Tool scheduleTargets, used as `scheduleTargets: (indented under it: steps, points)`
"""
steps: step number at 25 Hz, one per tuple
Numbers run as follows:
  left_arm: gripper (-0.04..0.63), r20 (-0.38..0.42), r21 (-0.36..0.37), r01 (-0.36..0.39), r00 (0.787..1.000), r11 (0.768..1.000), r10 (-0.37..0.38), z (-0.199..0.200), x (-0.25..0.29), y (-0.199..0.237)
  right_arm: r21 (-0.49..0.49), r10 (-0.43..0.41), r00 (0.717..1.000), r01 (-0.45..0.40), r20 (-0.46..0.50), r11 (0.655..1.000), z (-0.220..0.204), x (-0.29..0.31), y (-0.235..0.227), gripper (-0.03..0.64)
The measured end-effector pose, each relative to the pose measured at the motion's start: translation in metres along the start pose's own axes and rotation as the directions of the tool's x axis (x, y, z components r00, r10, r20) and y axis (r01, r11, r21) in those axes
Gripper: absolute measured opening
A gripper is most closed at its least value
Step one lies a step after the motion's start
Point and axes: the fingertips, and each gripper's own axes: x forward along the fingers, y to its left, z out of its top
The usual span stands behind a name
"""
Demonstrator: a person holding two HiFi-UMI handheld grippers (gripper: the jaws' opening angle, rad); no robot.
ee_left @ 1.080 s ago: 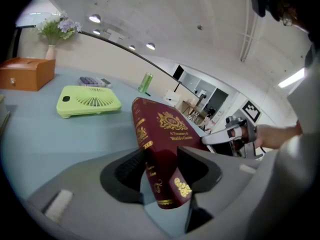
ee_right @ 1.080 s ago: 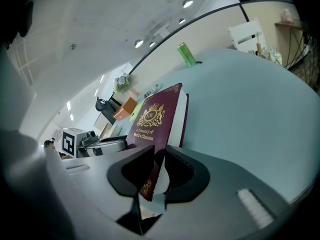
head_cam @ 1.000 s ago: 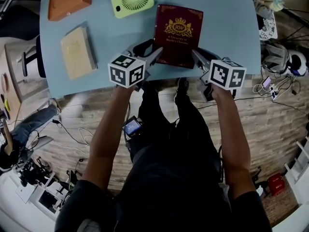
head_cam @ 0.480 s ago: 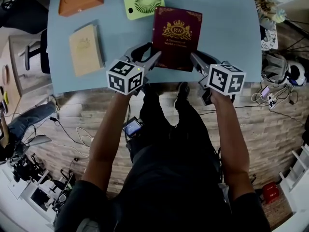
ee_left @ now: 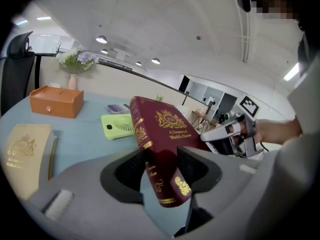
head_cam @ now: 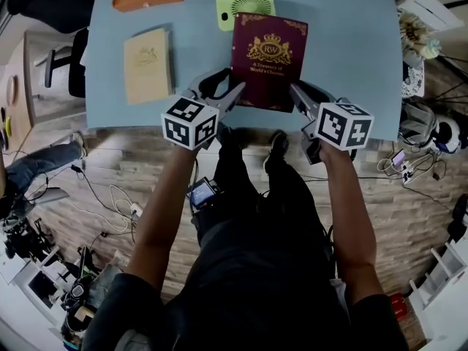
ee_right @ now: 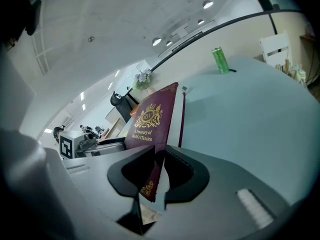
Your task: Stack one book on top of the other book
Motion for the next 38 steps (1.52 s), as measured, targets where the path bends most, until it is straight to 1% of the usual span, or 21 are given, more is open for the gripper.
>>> scheduleTargets:
  steps: [4, 7, 14, 25, 30, 36, 38]
  points:
    - [0.224, 0.023, -0.01, -0.028, 0.999, 1.0, 0.028, 0.001, -0.006, -0.004, -0.028, 0.021, 1.0, -0.021, -0.008, 0.999, 0.004, -0.004, 0.005, 0.063]
    - [0.224, 0.042, -0.018, -0.048, 0.998, 0.999, 0.049, 0.002, -0.018, 0.002, -0.053, 0.038, 0.999, -0.039, -0.018, 0.998, 0.007, 0.002, 0.017, 0.061]
    - [0.224, 0.082, -0.051, -0.102, 0.991, 0.993, 0.106, 0.008, -0.072, 0.046, -0.101, 0.071, 0.996, -0.077, -0.059, 0.992, 0.014, 0.042, 0.075, 0.061]
    - [0.224, 0.117, -0.107, -0.175, 0.975, 0.979, 0.187, 0.009, -0.114, 0.086, -0.158, 0.12, 0.986, -0.137, -0.114, 0.978, 0.023, 0.082, 0.121, 0.061]
    - [0.224, 0.123, -0.127, -0.199, 0.969, 0.972, 0.214, 0.007, -0.128, 0.101, -0.169, 0.134, 0.982, -0.156, -0.136, 0.973, 0.024, 0.098, 0.136, 0.061]
    - [0.224, 0.124, -0.163, -0.222, 0.962, 0.961, 0.244, -0.003, -0.163, 0.148, -0.186, 0.141, 0.974, -0.174, -0.176, 0.967, 0.018, 0.144, 0.177, 0.061]
    - [0.224, 0.124, -0.174, -0.228, 0.96, 0.958, 0.251, -0.005, -0.169, 0.158, -0.189, 0.147, 0.971, -0.182, -0.186, 0.965, 0.018, 0.154, 0.185, 0.061]
